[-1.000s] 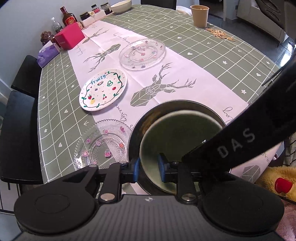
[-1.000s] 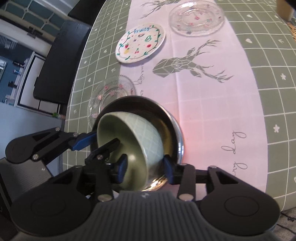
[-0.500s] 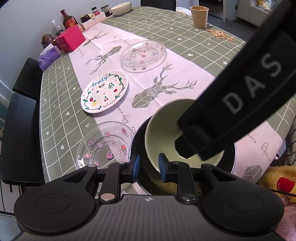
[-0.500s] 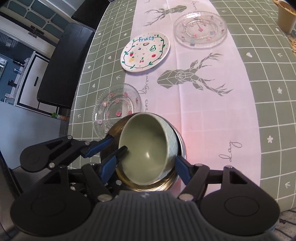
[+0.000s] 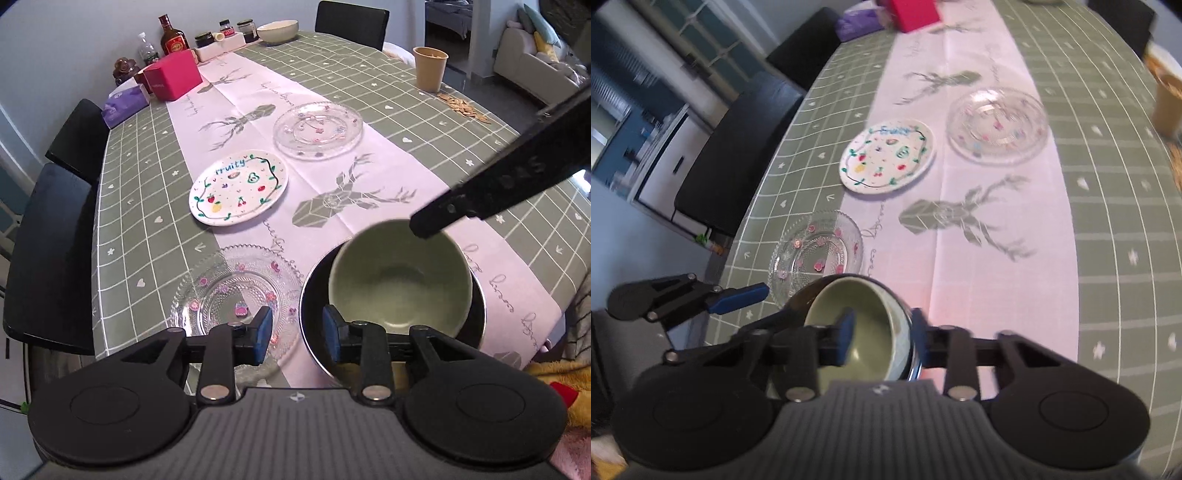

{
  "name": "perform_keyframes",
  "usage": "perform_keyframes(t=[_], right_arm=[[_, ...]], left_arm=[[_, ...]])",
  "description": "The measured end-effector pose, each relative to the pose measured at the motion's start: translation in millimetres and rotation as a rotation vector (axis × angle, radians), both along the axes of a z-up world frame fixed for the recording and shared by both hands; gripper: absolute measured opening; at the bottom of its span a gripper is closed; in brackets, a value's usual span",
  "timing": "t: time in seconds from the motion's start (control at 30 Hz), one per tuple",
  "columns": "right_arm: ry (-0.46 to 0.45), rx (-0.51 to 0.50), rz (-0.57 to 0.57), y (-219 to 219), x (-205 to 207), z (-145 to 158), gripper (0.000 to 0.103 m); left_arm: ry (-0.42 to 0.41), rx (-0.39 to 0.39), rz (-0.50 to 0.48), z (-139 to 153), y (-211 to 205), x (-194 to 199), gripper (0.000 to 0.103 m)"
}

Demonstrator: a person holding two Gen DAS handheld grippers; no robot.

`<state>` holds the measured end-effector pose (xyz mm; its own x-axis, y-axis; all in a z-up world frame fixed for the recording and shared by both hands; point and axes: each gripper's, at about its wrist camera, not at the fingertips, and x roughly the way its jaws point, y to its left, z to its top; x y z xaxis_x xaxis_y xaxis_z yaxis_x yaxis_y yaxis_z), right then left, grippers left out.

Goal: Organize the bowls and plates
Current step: 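Lower the green bowl into the bowl stack and open both grippers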

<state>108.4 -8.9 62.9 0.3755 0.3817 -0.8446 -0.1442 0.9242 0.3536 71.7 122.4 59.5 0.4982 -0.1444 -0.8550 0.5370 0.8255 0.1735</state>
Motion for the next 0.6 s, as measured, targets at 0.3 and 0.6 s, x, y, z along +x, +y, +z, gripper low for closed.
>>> perform_keyframes(t=[0.3,0.6], right_arm=[[-0.050,-0.080,0.057,8.9,4.9,-15.9,0.002],[-0.137,-0.161,0.123,21.8,-9.3,-13.4,0.003]], left_arm=[[0.016,0.064,-0.043,-14.4,-1.0,-9.9,0.043],[0.009,0.136,-0.062,-23.9,-10.7,-12.1,0.047]])
